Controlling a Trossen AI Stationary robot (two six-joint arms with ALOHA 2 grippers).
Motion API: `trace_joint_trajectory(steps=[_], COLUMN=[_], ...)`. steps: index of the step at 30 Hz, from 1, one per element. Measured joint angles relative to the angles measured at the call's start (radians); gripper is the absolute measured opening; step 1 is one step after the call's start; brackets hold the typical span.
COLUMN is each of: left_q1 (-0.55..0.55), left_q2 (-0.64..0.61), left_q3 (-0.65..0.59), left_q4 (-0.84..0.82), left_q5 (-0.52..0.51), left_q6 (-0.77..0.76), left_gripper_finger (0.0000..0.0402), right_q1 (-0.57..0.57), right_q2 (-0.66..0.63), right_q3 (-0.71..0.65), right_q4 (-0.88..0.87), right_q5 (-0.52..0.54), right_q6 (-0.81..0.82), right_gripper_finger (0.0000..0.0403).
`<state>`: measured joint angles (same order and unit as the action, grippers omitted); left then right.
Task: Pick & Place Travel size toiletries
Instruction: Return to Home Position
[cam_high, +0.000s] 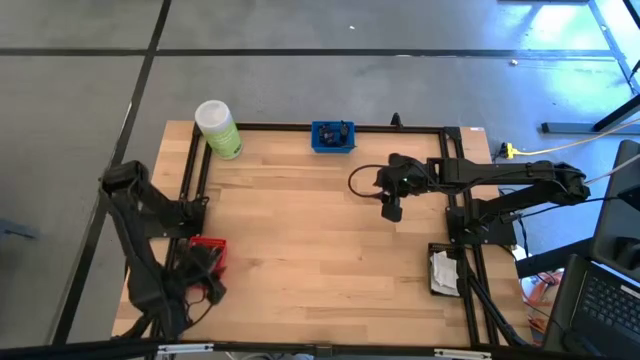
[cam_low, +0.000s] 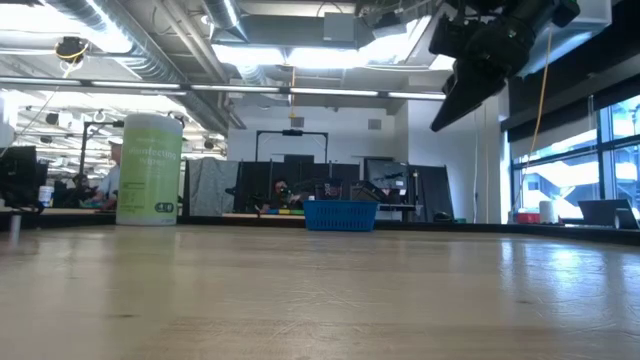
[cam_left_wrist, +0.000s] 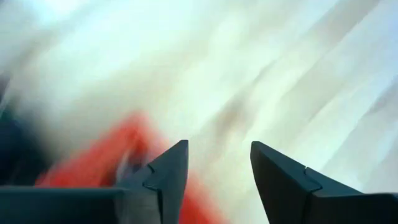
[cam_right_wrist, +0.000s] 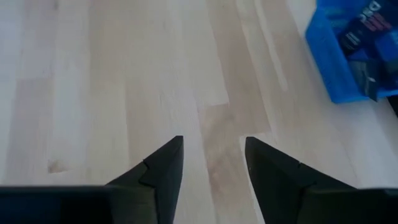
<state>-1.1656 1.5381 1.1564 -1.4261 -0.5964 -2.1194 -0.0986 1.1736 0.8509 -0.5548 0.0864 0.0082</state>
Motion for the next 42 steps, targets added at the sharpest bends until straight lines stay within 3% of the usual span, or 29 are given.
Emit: trace_joint_trajectory(steps=[3, 8, 11, 15, 17, 20, 24, 27, 29, 32, 42], left_q1=[0.058, 0.237, 0.348, 0.456, 0.502, 0.576, 0.681, 0.759, 0.816, 0.890, 0.940], left_q2=[-0.034, -0.037, -0.036, -0.038, -0.038, -0.038, -0.038, -0.051, -0.064, -0.104, -0.465], left_q3=[0.000, -0.004, -0.022, -0.052, -0.076, -0.128, -0.218, -0.285, -0.336, -0.424, -0.754], left_q4=[0.004, 0.041, 0.184, 0.416, 0.553, 0.842, 1.284, 1.526, 1.651, 1.706, 1.853], left_q5=[-0.210, -0.341, -0.405, -0.506, -0.518, -0.441, -0.201, -0.061, 0.048, 0.164, 0.121], left_q6=[0.147, 0.463, 0.732, 1.055, 1.203, 1.460, 1.821, 1.994, 2.036, 2.044, 2.052], left_gripper_finger=[0.0156, 0.0108, 0.0069, 0.0014, 0.0005, 0.0003, 0.0003, 0.0002, 0.0002, 0.0003, 0.0002], right_q1=[0.000, 0.003, 0.015, 0.055, 0.074, 0.094, 0.107, 0.109, 0.109, 0.098, 0.012], right_q2=[0.000, 0.000, 0.000, 0.000, 0.000, 0.000, 0.000, -0.013, -0.028, -0.059, -0.302], right_q3=[0.000, 0.000, 0.000, -0.020, -0.057, -0.122, -0.209, -0.266, -0.311, -0.369, -0.468], right_q4=[0.021, 0.109, 0.149, 0.197, 0.254, 0.332, 0.417, 0.477, 0.529, 0.574, 0.613], right_q5=[-0.026, -0.091, -0.151, -0.151, -0.150, -0.150, -0.145, -0.130, -0.120, -0.119, -0.171], right_q6=[-0.009, -0.010, 0.003, 0.007, 0.007, 0.023, 0.039, 0.036, 0.018, -0.023, -0.101], right_gripper_finger=[0.0161, 0.0116, 0.0078, 0.0020, 0.0007, 0.0013, 0.0005, 0.0006, 0.0004, 0.0003, 0.0001])
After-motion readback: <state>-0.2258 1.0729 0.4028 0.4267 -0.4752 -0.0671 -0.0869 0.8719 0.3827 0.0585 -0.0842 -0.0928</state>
